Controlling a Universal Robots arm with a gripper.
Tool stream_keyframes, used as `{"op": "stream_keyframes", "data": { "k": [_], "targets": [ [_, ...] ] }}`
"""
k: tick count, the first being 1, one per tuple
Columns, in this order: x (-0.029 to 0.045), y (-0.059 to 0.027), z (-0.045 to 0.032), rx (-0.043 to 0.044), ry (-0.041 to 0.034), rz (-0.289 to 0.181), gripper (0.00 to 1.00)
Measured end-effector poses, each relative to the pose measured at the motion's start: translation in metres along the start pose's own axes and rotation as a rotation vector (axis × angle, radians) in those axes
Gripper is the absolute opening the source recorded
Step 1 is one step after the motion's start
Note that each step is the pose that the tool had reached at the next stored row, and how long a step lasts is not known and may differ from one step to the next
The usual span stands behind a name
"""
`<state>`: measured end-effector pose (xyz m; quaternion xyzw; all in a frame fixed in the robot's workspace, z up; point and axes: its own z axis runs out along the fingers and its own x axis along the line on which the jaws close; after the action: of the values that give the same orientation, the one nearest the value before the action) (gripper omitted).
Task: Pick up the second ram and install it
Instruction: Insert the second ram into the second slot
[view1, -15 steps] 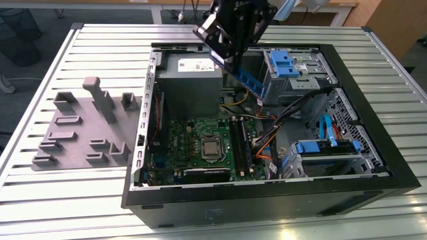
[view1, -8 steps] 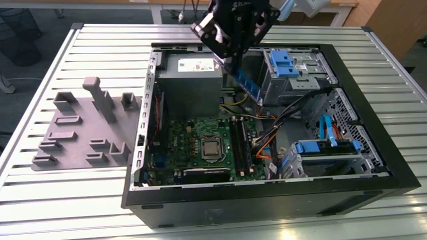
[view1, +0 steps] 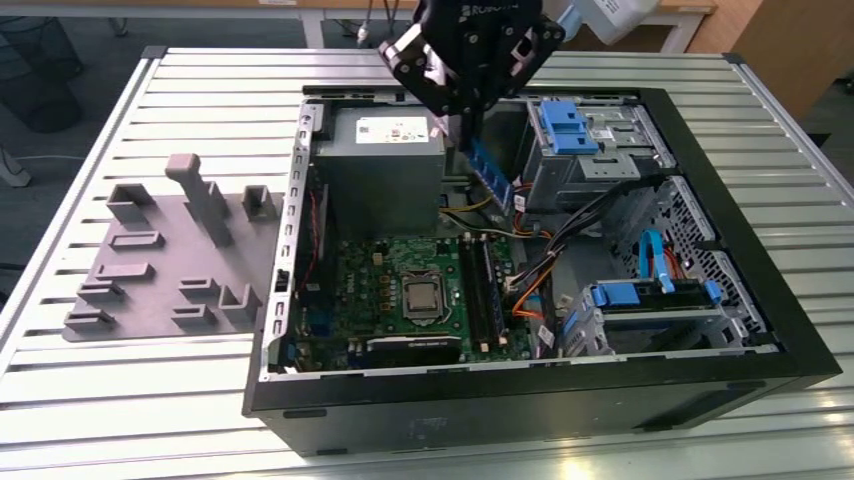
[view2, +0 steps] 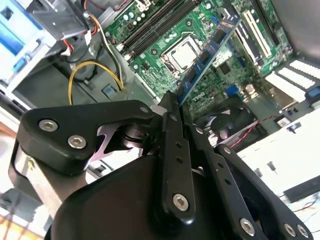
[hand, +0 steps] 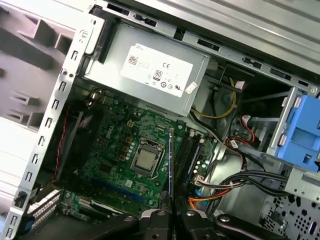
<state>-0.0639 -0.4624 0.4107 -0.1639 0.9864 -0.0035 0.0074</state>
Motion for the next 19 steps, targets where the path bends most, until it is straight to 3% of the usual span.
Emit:
{"op": "stream_keyframes", "data": {
  "k": [13, 19],
  "targets": [
    [0.0000, 0.0001, 0.0040, 0.0032, 0.0021, 0.226, 0.14],
    [0.0000, 0.0002, 0.0047, 0.0034, 0.0023, 0.248, 0.14]
  ]
}}
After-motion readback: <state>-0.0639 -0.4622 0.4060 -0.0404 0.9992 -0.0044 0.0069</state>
